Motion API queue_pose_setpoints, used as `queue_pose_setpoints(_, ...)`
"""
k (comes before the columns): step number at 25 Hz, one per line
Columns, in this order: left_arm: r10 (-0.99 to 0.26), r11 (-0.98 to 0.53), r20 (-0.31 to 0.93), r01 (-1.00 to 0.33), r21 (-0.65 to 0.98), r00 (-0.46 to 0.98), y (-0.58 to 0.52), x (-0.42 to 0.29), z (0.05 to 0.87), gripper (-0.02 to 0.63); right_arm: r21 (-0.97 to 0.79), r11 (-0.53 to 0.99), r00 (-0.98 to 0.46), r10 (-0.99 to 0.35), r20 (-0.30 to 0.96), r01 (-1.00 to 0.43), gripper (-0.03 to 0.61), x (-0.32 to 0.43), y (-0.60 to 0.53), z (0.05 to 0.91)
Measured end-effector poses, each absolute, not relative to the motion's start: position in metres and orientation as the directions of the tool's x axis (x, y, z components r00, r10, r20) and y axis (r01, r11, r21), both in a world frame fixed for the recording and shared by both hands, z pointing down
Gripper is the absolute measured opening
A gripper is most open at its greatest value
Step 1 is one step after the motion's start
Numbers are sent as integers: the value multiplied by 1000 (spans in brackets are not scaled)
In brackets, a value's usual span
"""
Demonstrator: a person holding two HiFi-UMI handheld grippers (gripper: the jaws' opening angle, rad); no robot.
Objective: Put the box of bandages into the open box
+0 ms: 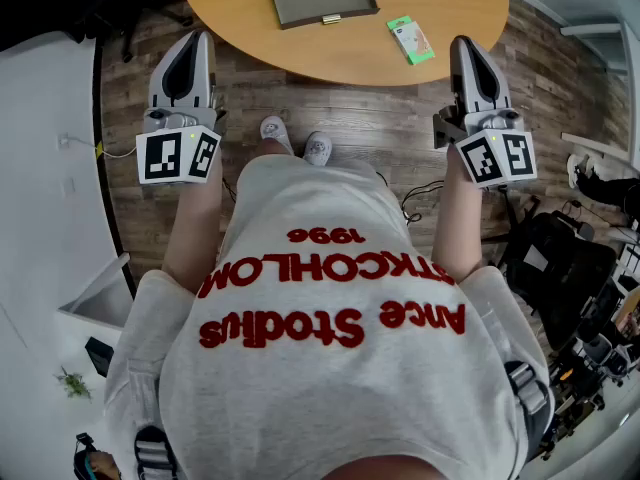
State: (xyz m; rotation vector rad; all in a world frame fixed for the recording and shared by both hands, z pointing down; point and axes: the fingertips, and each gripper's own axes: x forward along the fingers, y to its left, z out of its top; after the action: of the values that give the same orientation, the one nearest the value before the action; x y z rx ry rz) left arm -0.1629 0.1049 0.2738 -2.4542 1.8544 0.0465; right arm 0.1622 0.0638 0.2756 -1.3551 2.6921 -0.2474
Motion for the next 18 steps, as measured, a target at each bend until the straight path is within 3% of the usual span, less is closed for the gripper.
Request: queue_pose_setpoints(18,-953,-297,-56,-955,-14,297,61,-161,276,6,-219,604,-611,-791,-42,-767,6,151,31,269)
